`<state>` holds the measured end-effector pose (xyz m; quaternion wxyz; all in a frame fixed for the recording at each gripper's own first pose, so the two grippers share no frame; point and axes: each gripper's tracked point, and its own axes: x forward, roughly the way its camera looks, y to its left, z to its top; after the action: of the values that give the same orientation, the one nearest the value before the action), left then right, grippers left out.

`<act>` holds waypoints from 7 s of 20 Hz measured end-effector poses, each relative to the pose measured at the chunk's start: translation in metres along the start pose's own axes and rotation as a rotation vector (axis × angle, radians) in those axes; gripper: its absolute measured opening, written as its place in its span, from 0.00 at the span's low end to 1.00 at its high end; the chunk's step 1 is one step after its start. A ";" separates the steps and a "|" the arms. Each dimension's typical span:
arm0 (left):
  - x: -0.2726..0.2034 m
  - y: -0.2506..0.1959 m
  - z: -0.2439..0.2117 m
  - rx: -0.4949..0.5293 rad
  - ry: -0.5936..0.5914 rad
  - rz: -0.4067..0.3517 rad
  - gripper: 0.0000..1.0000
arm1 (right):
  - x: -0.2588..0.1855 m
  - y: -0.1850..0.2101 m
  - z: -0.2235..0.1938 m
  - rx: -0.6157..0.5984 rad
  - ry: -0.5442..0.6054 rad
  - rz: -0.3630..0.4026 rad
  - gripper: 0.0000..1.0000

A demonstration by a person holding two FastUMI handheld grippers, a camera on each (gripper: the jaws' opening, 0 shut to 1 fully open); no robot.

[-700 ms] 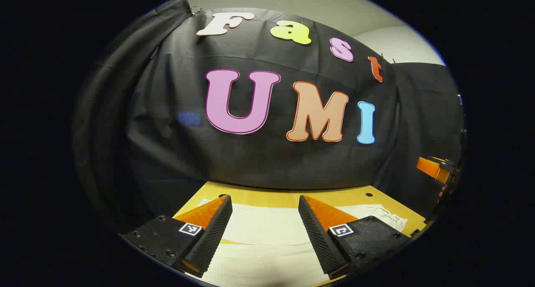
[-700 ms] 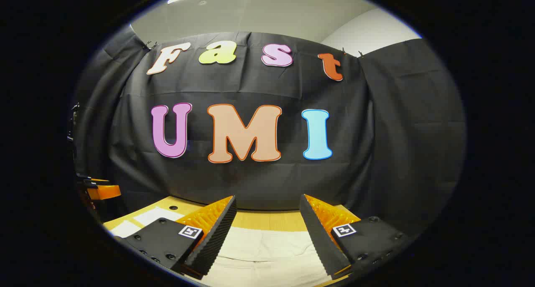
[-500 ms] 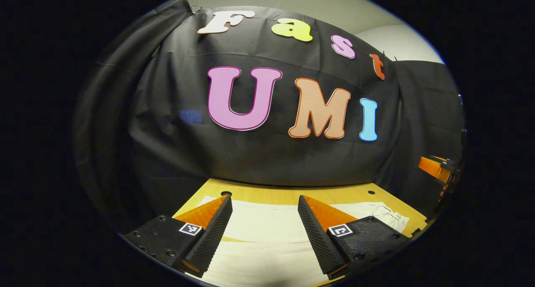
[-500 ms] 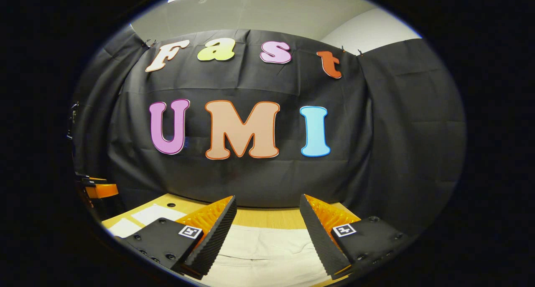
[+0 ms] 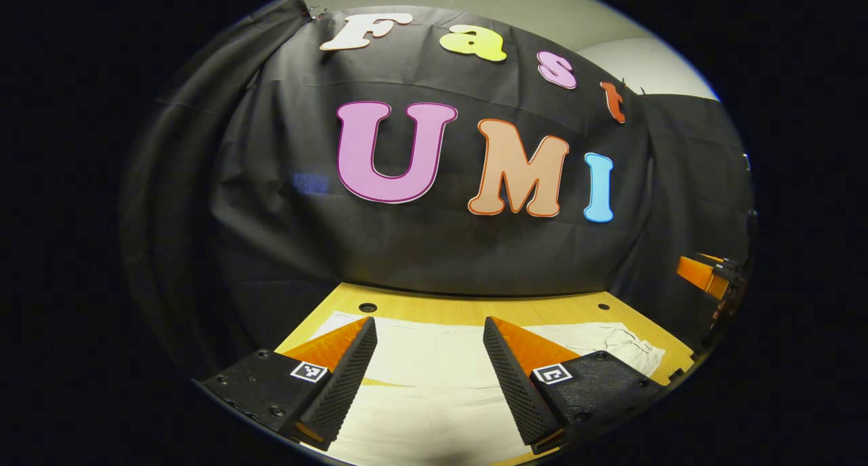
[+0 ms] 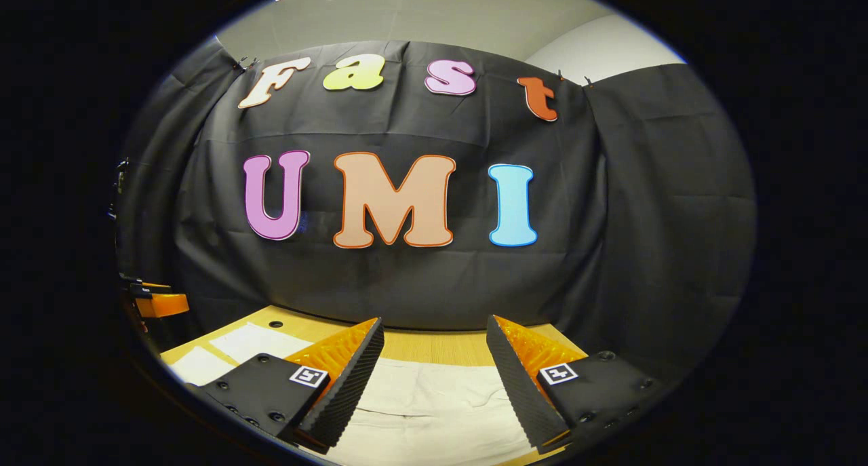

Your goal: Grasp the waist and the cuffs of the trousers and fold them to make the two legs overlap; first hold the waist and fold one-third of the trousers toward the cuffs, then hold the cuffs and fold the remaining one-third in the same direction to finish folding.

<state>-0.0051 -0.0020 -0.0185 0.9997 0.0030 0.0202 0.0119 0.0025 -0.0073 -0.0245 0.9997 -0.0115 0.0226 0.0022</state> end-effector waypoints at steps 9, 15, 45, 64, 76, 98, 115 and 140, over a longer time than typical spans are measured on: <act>0.006 0.001 -0.014 0.029 0.022 0.008 0.94 | 0.002 -0.001 -0.011 -0.003 0.023 0.008 0.97; 0.005 -0.006 -0.065 0.085 0.155 -0.087 0.94 | 0.003 -0.003 -0.028 0.004 0.059 0.012 0.98; -0.132 0.102 -0.293 0.832 1.121 -0.823 0.83 | -0.015 -0.005 -0.086 -0.120 0.189 0.008 0.98; -0.119 0.113 -0.302 0.947 1.235 -0.827 0.37 | 0.000 -0.006 -0.117 -0.213 0.277 0.125 0.98; -0.111 0.114 -0.299 0.985 1.256 -0.832 0.00 | -0.040 -0.033 -0.233 -0.566 0.637 0.572 0.99; -0.112 0.114 -0.298 0.976 1.310 -0.802 0.00 | -0.081 -0.092 -0.358 -0.817 1.230 0.855 0.75; -0.078 0.116 -0.268 0.895 1.241 -0.609 0.00 | -0.037 -0.093 -0.322 -0.676 1.077 0.547 0.03; 0.437 0.009 -0.182 0.714 0.579 0.059 0.00 | 0.276 -0.058 -0.284 -0.068 0.679 0.070 0.05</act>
<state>0.4236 0.0183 -0.2175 0.8887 0.3442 0.3012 0.0328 0.2661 -0.0707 -0.3189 0.9334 -0.0440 0.3546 0.0333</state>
